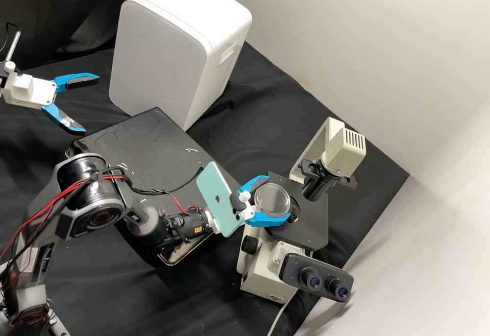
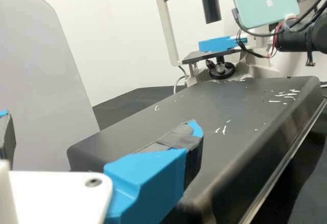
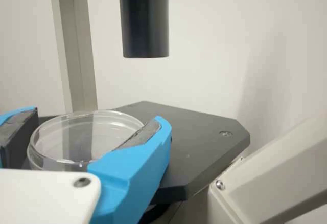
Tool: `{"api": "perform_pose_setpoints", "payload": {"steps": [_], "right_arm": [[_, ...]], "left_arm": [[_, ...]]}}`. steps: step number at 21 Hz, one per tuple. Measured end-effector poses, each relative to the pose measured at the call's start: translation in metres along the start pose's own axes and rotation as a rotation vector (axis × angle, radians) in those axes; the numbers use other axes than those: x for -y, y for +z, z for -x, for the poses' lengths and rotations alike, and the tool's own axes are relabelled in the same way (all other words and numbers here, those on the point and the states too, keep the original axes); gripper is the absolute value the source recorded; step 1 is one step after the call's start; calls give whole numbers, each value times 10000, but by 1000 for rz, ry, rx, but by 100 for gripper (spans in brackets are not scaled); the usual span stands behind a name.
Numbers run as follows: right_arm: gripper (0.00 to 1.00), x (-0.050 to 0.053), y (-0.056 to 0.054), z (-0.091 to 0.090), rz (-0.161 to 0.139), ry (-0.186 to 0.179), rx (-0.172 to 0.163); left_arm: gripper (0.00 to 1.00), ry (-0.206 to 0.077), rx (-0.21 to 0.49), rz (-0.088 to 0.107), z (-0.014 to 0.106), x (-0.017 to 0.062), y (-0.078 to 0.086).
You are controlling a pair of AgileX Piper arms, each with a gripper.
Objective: Place the petri dish on the microscope
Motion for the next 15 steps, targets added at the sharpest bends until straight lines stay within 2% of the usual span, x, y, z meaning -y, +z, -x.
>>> {"api": "perform_pose_setpoints", "payload": {"steps": [2,9,15], "right_arm": [[0,7,6,-36,1,1,-1],[0,68,62,-253,47,5,-6],[0,118,85,-343,77,10,-15]], "left_arm": [[100,2,0,-1,-4,-4,-3],[100,-4,22,-11,-3,1,18],[100,-13,22,-5,-9,21,14]]}}
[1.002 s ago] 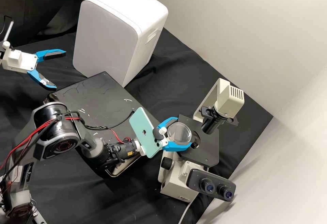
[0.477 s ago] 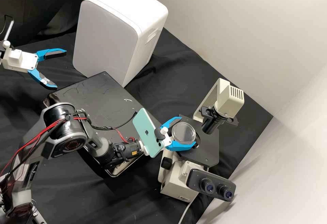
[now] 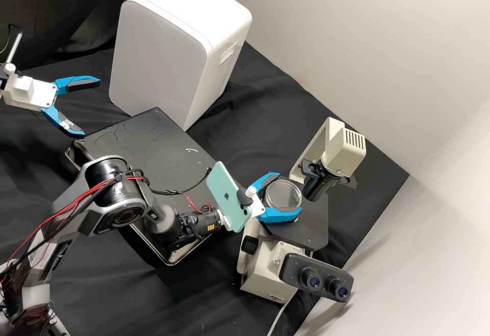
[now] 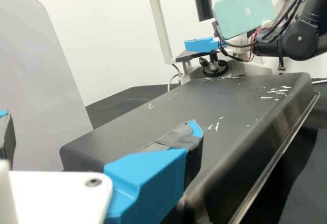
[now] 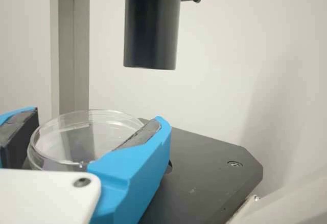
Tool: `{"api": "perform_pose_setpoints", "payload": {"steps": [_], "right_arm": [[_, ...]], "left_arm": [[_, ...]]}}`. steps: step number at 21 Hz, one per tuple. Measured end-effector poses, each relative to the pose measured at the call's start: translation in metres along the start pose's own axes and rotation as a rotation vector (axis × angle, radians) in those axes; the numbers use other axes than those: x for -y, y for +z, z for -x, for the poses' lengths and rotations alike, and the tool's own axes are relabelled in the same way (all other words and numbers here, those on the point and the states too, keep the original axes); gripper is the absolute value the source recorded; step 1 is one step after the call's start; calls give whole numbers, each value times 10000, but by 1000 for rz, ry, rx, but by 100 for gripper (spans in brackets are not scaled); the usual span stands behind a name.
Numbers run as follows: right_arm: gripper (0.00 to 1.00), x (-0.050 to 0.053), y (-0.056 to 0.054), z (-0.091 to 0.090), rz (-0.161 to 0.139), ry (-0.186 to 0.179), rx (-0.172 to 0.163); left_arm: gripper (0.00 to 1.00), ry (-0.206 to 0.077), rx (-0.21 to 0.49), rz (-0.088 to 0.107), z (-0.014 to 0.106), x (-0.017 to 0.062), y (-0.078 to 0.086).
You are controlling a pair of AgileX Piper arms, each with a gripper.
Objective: Place the petri dish on the microscope
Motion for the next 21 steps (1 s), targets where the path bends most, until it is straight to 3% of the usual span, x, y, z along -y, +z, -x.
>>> {"api": "perform_pose_setpoints", "payload": {"steps": [15,16,21], "right_arm": [[0,41,41,-7,23,24,-21],[100,41,41,-7,23,24,-21],[100,44,43,-7,27,21,-18]], "left_arm": [[100,0,0,0,0,0,0],[100,0,0,0,0,0,0],[100,0,0,0,0,0,0]]}}
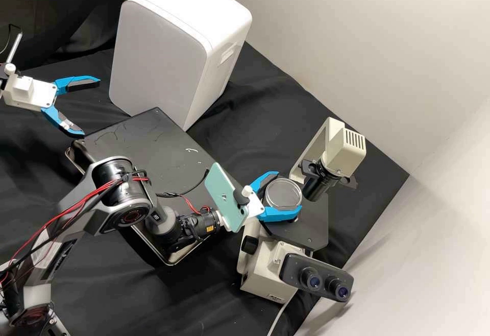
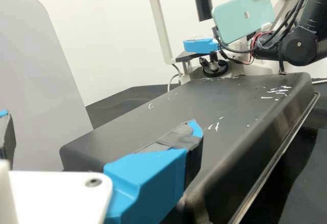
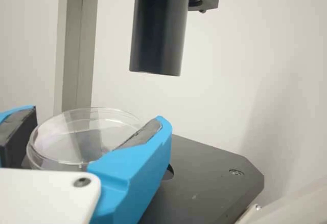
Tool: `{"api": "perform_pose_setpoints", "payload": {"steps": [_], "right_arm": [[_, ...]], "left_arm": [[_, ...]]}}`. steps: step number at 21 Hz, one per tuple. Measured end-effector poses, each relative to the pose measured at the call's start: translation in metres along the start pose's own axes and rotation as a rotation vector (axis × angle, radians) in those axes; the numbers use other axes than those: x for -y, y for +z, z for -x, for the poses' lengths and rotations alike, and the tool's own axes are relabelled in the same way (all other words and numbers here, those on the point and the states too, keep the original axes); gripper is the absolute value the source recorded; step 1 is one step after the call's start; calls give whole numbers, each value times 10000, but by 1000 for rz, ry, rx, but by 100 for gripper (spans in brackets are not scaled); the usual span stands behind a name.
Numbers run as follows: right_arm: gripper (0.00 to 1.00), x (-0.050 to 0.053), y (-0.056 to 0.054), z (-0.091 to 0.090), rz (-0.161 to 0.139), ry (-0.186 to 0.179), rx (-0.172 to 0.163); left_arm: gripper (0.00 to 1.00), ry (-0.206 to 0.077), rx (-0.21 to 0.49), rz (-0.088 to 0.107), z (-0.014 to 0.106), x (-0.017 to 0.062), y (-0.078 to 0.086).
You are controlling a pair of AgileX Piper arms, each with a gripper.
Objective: Place the petri dish on the microscope
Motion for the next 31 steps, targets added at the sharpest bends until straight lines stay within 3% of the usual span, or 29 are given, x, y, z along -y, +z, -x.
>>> {"api": "perform_pose_setpoints", "payload": {"steps": [2,5,19,26,31], "right_arm": [[100,3,2,0,0,-3,3],[100,4,1,0,1,-4,1],[100,0,-1,5,4,-15,6],[100,-110,8,148,-34,-20,41],[100,-129,22,258,-53,-32,62]], "left_arm": [[100,-1,0,2,-1,2,0],[100,-6,0,23,-4,14,-3],[100,-6,0,25,-4,14,-3],[100,-9,0,27,-6,22,-4],[100,-5,0,26,-16,13,-11]]}}
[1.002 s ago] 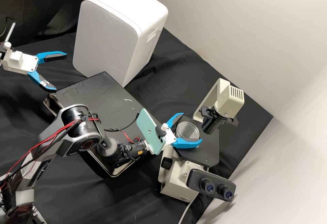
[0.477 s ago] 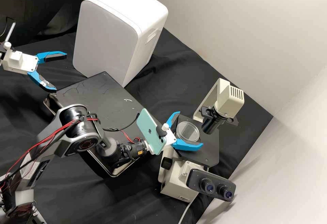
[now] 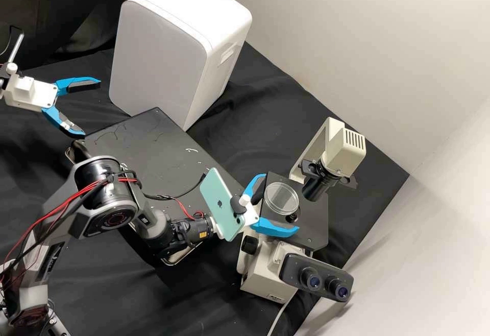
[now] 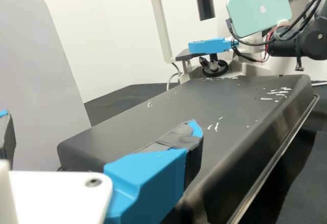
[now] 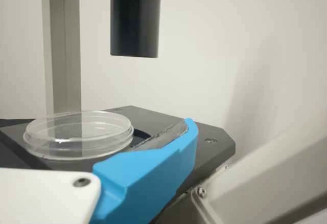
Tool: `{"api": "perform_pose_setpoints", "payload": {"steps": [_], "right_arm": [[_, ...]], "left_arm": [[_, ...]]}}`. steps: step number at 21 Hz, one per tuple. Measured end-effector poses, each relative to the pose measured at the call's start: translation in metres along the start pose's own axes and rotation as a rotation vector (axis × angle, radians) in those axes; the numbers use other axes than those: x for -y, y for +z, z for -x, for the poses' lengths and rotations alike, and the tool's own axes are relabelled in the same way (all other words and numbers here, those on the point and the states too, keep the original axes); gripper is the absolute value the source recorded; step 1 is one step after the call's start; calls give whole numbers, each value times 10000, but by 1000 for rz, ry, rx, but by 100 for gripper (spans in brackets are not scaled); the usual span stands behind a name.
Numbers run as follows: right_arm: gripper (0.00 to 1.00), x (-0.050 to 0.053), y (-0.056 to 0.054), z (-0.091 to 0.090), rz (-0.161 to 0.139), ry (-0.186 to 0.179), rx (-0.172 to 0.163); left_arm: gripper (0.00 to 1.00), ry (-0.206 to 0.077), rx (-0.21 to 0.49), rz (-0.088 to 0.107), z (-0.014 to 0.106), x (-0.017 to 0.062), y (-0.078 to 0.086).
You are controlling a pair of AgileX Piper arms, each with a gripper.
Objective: Place the petri dish on the microscope
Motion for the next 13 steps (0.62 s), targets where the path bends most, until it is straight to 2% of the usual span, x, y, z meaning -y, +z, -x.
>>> {"api": "perform_pose_setpoints", "payload": {"steps": [6,8,13], "right_arm": [[100,-28,-26,68,-3,-5,5],[100,-27,-25,75,-4,-7,7],[100,-31,-27,101,-4,-8,8]], "left_arm": [[100,4,-3,-4,-6,-12,-18],[100,8,-3,14,-13,-21,-22],[100,8,-3,16,-13,-21,-22]]}}
